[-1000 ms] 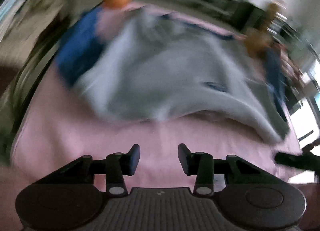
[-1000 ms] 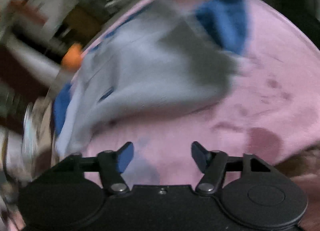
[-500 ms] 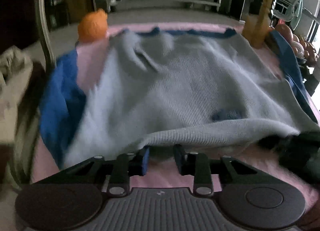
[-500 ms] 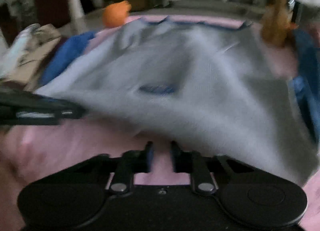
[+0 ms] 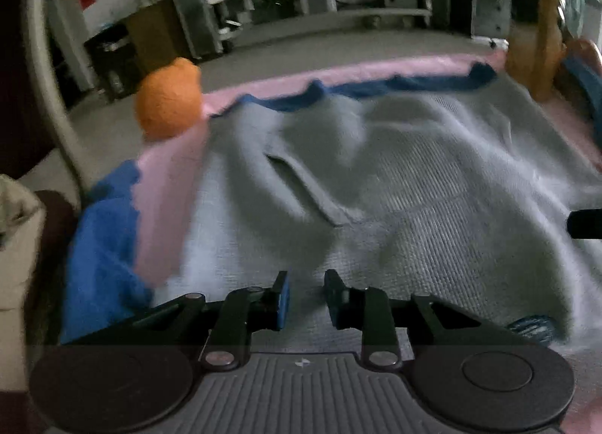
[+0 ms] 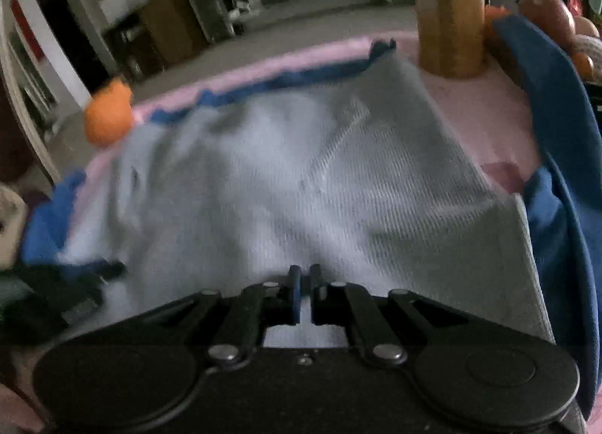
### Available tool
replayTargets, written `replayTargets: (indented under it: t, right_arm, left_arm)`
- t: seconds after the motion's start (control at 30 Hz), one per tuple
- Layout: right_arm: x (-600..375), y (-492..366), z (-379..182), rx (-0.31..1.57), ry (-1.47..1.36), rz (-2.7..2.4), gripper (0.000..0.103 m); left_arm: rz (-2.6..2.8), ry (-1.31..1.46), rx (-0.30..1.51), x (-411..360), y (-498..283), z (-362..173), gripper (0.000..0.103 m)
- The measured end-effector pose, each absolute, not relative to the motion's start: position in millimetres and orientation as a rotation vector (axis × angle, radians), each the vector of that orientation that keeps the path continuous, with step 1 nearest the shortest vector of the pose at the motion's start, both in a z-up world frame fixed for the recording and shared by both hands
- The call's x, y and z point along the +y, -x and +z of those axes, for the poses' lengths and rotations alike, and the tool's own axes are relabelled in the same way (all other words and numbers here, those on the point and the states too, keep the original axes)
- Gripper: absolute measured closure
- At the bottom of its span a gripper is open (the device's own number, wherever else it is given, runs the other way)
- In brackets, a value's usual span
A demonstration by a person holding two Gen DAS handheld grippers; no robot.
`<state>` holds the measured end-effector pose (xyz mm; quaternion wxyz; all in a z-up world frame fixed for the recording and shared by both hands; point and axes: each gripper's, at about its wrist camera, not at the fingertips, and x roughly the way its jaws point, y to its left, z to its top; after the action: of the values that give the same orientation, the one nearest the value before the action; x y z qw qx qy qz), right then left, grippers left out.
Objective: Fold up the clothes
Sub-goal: 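Open both grippers and smooth the spread sweatshirt on the blanket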
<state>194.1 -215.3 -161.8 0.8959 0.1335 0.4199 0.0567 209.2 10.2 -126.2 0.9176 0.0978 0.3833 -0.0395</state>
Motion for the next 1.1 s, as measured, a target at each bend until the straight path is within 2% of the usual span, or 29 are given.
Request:
replayTargets:
  t: [0.03,0.1,0.2,0.23,0.4,0.5,0.6,0.67,0.7,0.73,0.77,0.9,1.0,1.1]
  right_arm:
    - [-212.8,-183.4,-151.7,0.846,-0.259,0.151,0.094]
    - [-207.7,-160.8,-131.6,0.797,-0.22,0.219,0.089]
    - [-201.2,-125.9,-117.7,0.789,-0.217,0.314,0.074]
    - [-199.5,-115.4,-117.8,0.798,-0.22,0.342,0.072]
    - [-208.2,-78.2,-146.8,0.923,-0.237,0.326,0.072]
    - [-212.6,-72.1,-162.6,0.979,-0.217,0.282,0.072]
    - [-221.1,-73.1,-170.2,1.002,-0.203,0.219,0.072]
    - [-224.3,-77.5,-176.9,1.028,-0.188,0.159,0.072]
    - [-225.2,-79.6,-179.8,1.038,-0.167,0.125,0.077]
    - [-225.4,-82.0,-180.1,1.034,-0.155,0.108,0.078]
    - [-225.6,-84.3,-179.9,1.028,-0.145,0.093,0.078]
    - [-228.6,-102.3,-172.7,0.941,-0.153,0.001,0.086]
    - [-232.4,-128.2,-157.5,0.903,-0.189,-0.003,0.087]
    - [-230.7,-159.6,-148.1,0.898,-0.183,-0.003,0.087]
  left_arm:
    - [-0.09,-0.175,0.757,16.0,-198.3,-111.7,0.069]
    - [-0.119,-0.118,0.701,28.9,-171.0,-83.9,0.064]
    - [-0.191,-0.05,0.703,45.8,-122.2,-73.0,0.063]
    - [-0.225,-0.04,0.735,48.1,-109.7,-79.8,0.063]
    - [-0.308,-0.073,0.919,37.7,-78.5,-129.7,0.069]
    - [-0.28,-0.173,0.938,22.2,-80.5,-148.0,0.061]
    - [-0.244,-0.228,0.957,14.1,-86.7,-160.0,0.058]
    - [-0.228,-0.239,0.955,10.9,-93.9,-162.9,0.051]
    - [-0.218,-0.24,0.947,9.9,-98.5,-162.8,0.05]
    - [-0.209,-0.241,0.939,9.0,-103.0,-162.7,0.05]
    - [-0.199,-0.243,0.931,8.0,-107.6,-162.6,0.052]
    - [-0.21,-0.229,0.88,7.0,-128.1,-150.3,0.083]
    - [-0.204,-0.268,0.804,-0.8,-144.4,-133.1,0.088]
    - [-0.205,-0.319,0.761,-10.2,-168.7,-121.1,0.088]
